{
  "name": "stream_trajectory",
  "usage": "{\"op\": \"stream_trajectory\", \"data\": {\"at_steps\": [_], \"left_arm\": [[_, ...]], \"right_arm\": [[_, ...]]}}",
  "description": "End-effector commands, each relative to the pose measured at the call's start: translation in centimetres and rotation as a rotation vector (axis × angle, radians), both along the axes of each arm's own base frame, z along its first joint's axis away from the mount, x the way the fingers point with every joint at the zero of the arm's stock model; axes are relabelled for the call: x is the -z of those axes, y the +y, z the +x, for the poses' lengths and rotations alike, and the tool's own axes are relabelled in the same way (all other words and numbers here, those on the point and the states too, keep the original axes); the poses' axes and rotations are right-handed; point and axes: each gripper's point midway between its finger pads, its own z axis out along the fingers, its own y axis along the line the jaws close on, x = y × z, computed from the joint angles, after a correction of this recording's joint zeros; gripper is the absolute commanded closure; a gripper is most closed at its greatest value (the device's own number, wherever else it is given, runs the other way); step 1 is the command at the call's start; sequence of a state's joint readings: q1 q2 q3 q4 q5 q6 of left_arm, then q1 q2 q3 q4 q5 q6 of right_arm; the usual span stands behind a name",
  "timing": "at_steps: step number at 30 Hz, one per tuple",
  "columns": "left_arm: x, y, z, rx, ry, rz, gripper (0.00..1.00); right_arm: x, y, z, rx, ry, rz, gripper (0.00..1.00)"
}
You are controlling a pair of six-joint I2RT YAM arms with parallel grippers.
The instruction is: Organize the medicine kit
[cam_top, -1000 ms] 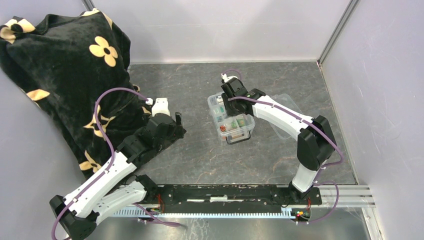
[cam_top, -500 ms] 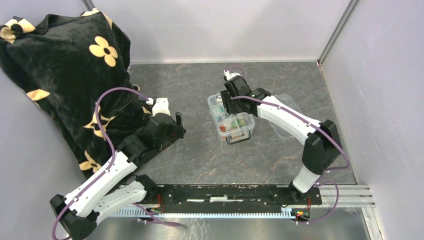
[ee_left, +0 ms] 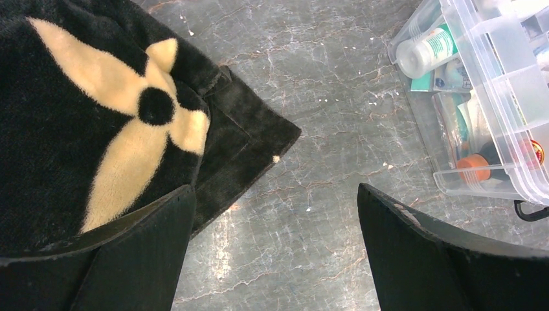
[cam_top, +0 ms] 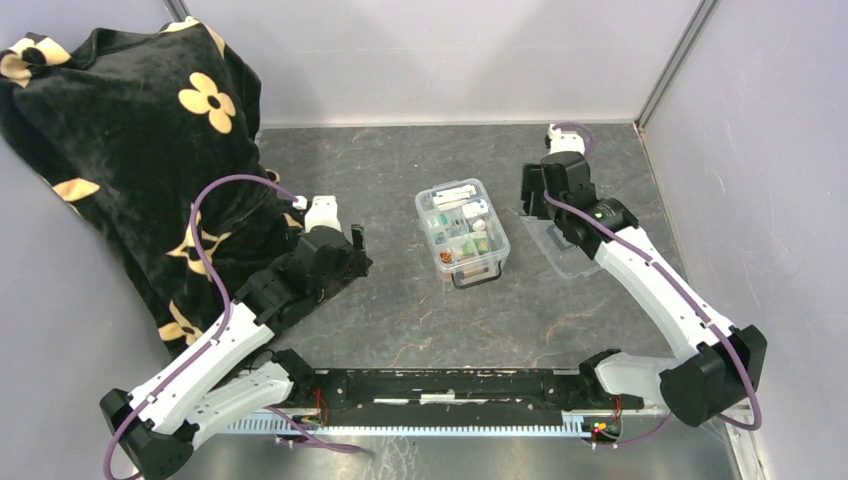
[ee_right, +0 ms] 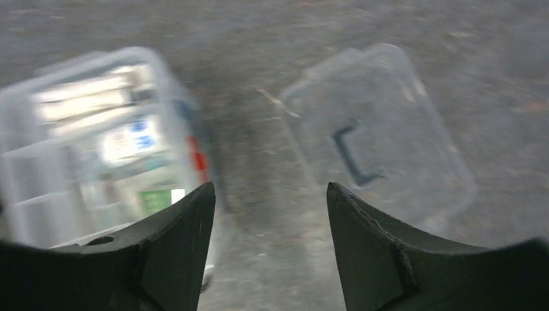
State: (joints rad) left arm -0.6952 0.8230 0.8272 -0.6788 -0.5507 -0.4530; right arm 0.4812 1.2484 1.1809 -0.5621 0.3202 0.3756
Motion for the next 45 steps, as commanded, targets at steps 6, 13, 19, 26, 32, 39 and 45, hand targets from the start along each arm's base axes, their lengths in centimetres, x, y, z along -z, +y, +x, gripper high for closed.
{"op": "stream_trajectory", "data": {"at_steps": [6, 13, 19, 26, 32, 39, 45], "left_arm": [[-0.8, -0.2, 0.5, -0.018, -0.035, -0.034, 0.0], [-0.6, -0.4, 0.5, -0.008, -0.028, -0.029, 0.0], [-0.6, -0.4, 0.5, -0.006, -0.027, -0.029, 0.0], [-0.4, -0.5, 0.6, -0.003, -0.019, -0.023, 0.0], [-0.3, -0.6, 0.6, -0.003, -0.015, -0.021, 0.0], [-0.2, -0.6, 0.7, 0.0, -0.014, -0.017, 0.0], [-0.2, -0.9, 0.7, 0.011, -0.013, -0.022, 0.0]], "right_arm": [[10.2, -6.2, -0.1, 0.008, 0.216, -0.172, 0.33], [14.9, -5.8, 0.8, -0.126, 0.359, -0.192, 0.42], [16.7, -6.1, 1.8, -0.164, 0.397, -0.238, 0.45], [19.1, -6.1, 1.7, -0.174, 0.46, -0.235, 0.53], [19.9, -6.5, 1.8, -0.144, 0.478, -0.227, 0.66], [20.5, -6.9, 1.4, -0.108, 0.497, -0.179, 0.84], [19.4, -7.0, 1.4, -0.089, 0.454, -0.126, 1.0]]}}
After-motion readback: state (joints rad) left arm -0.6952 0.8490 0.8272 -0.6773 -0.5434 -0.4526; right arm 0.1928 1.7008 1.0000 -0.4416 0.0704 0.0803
